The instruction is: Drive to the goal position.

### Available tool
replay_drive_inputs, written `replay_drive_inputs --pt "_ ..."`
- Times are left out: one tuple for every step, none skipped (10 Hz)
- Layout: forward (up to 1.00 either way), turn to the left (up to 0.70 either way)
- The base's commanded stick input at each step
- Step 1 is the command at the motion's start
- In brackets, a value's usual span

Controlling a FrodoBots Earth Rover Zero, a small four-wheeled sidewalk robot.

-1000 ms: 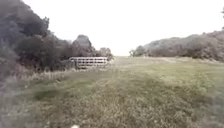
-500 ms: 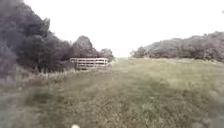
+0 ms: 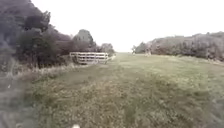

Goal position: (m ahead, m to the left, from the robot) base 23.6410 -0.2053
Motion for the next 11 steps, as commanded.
replay_drive_inputs --pt "0.70 0.00" --pt "0.70 0.00" --pt "0.70 0.00" --pt "0.70 -0.05" --pt "0.70 -0.11" --pt "0.70 -0.14" --pt "0.70 -0.14" --pt "0.70 -0.14" --pt "0.70 -0.14" --pt "0.70 -0.14" --pt "0.70 -0.14"
